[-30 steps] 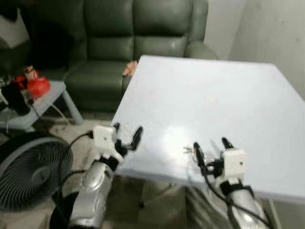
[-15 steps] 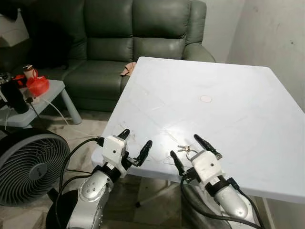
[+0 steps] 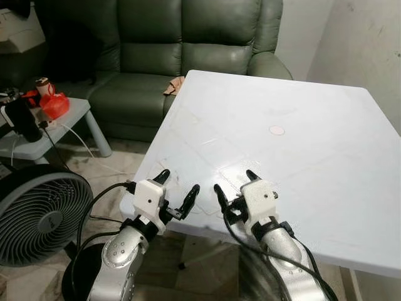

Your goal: Hang keys on a hook

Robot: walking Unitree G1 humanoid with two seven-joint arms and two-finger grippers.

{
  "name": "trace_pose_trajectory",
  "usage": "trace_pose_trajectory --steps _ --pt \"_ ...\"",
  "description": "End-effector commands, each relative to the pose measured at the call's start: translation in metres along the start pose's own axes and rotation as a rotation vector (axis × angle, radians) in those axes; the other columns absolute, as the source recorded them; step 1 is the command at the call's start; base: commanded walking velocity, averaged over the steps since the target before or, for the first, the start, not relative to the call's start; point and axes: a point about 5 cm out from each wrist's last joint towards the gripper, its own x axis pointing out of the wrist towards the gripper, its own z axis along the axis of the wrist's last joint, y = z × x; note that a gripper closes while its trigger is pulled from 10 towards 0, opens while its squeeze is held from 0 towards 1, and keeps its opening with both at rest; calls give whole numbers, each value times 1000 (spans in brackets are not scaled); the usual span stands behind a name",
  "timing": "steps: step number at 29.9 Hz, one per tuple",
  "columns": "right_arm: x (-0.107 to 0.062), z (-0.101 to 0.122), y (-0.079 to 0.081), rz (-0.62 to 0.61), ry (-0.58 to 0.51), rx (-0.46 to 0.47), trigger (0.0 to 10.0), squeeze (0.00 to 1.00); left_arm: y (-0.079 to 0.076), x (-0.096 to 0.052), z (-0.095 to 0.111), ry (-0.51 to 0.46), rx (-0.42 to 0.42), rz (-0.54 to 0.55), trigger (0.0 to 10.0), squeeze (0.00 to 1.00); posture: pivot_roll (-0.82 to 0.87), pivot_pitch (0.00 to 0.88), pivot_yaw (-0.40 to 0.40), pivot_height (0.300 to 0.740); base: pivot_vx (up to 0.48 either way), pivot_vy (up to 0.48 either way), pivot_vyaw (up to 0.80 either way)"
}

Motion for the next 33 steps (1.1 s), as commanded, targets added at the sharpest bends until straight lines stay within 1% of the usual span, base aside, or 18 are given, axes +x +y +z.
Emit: trace_pose_trajectory --steps 1,4,9,13,14,15,16,17,18,29,30,32,33 --pt "4 -5 -3 -42 51 19 10000 0 -2 0 4 -16 15 2 10000 0 19 0 -18 740 0 0 0" --pt "6 -6 -5 -66 64 36 10000 0 -3 -2 5 -17 13 5 10000 0 23 0 -22 740 0 0 0" --pt "6 -9 -11 -136 99 48 10000 0 -8 -10 3 -2 8 7 10000 0 41 0 -32 740 0 0 0" --pt "2 -11 -15 -141 117 55 10000 0 -8 -15 3 9 10 12 10000 0 43 0 -34 740 0 0 0" --pt "1 -11 -15 -142 118 54 8667 0 -8 -16 3 11 10 14 10000 0 44 0 -36 740 0 0 0" --pt "0 -11 -16 -143 120 52 8667 0 -8 -17 3 12 11 15 10000 0 44 0 -36 740 0 0 0" --pt "-2 -13 -17 -146 128 41 3804 0 -7 -17 3 15 13 16 10000 0 41 2 -39 740 0 0 0" --pt "-3 -14 -18 -145 137 36 2078 0 -6 -18 2 18 14 18 10000 0 41 2 -39 740 0 0 0" --pt "-5 -16 -18 -145 146 30 39 0 -6 -19 2 21 16 20 10000 0 37 5 -41 740 0 0 0" --pt "-10 -19 -12 -139 174 31 0 0 -9 -17 3 25 14 20 10000 0 32 4 -44 740 0 0 0" --pt "-11 -19 -11 -137 176 33 2000 0 -10 -16 4 23 12 20 10000 0 31 5 -45 740 0 0 0" --pt "-11 -19 -11 -137 177 34 2000 0 -10 -16 4 23 12 20 10000 0 31 5 -45 740 0 0 0" --pt "-11 -19 -10 -136 177 34 3255 0 -10 -16 4 23 12 21 10000 0 31 5 -45 740 0 0 0"
